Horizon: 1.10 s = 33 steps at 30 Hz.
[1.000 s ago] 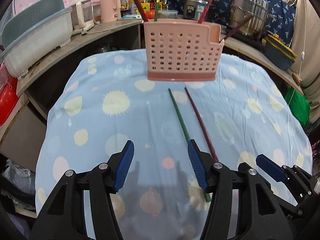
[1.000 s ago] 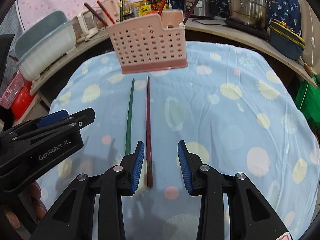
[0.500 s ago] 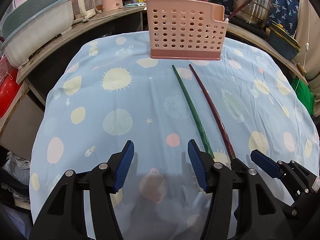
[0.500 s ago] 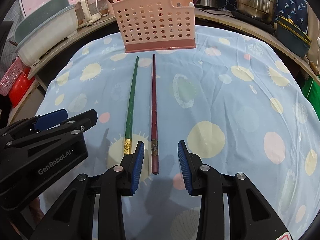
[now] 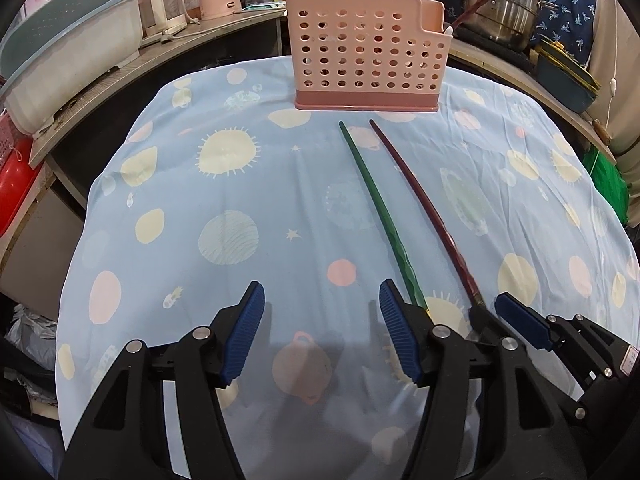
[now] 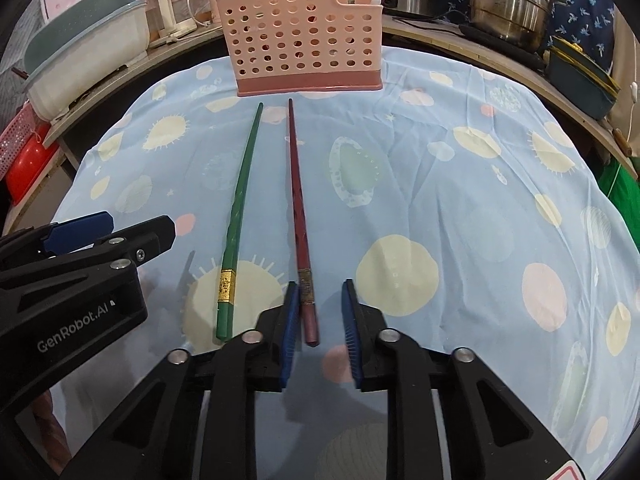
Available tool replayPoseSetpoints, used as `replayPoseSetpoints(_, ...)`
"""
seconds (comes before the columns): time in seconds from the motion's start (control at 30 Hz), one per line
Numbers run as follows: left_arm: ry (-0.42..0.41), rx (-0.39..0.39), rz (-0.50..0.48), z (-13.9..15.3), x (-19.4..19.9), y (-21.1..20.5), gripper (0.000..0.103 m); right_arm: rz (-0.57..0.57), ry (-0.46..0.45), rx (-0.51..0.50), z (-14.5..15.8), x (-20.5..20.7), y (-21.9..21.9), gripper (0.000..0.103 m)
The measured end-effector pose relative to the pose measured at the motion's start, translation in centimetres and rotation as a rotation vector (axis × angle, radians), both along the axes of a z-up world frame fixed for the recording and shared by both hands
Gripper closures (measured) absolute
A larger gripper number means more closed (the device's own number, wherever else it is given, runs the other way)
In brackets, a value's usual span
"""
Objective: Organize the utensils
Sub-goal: 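Move both open tools back toward the green and dark-red chopsticks on the cloth, then grasp the green chopstick with the left tool while the right tool grasps the dark-red chopstick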
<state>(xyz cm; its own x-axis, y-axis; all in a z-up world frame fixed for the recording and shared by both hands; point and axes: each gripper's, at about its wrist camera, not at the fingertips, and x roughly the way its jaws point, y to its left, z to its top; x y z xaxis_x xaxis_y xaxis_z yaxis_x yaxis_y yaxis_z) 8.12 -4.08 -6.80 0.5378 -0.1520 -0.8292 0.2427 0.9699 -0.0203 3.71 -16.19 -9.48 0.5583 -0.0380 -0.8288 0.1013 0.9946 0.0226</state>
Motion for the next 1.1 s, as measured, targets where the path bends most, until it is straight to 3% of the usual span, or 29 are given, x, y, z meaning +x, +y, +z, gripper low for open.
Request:
replayPoseSetpoints(0.27,0.018,-0.023,-0.018,-0.4,-0.7,0.0,0.038,-0.017,0.004,0.015,0.2,-0.3,-1.0,0.096)
replayPoseSetpoints(0.47,0.045,-0.072,-0.060,-0.7,-1.3,-1.1,0.037,-0.048,0.008,0.029,0.3,-1.3,-2.3,0.096)
replayPoseSetpoints(0.73,0.078,-0.073,-0.122,-1.8,-1.4,-3.0,0.038,-0.077,0.015,0.044,0.3,-2.0,-3.6,0.096)
replayPoseSetpoints(0.93,0.067,-0.032,-0.146,-2.4,-1.7,-3.6,0.059,-0.060,0.016,0.043,0.3,-1.9,-3.4,0.096)
replayPoseSetpoints(1.0,0.064,-0.031,-0.153,-2.3,-1.7,-3.5,0.080,-0.056,0.016,0.044,0.3,-1.9,-3.2,0.096)
replayPoseSetpoints(1.07,0.075,-0.048,-0.158,-2.2,-1.6,-3.3,0.092,-0.053,0.016,0.044,0.3,-1.9,-3.0,0.096)
replayPoseSetpoints(1.1,0.080,-0.057,-0.161,-2.1,-1.6,-3.2,0.092,-0.051,0.016,0.045,0.4,-2.0,-2.9,0.096)
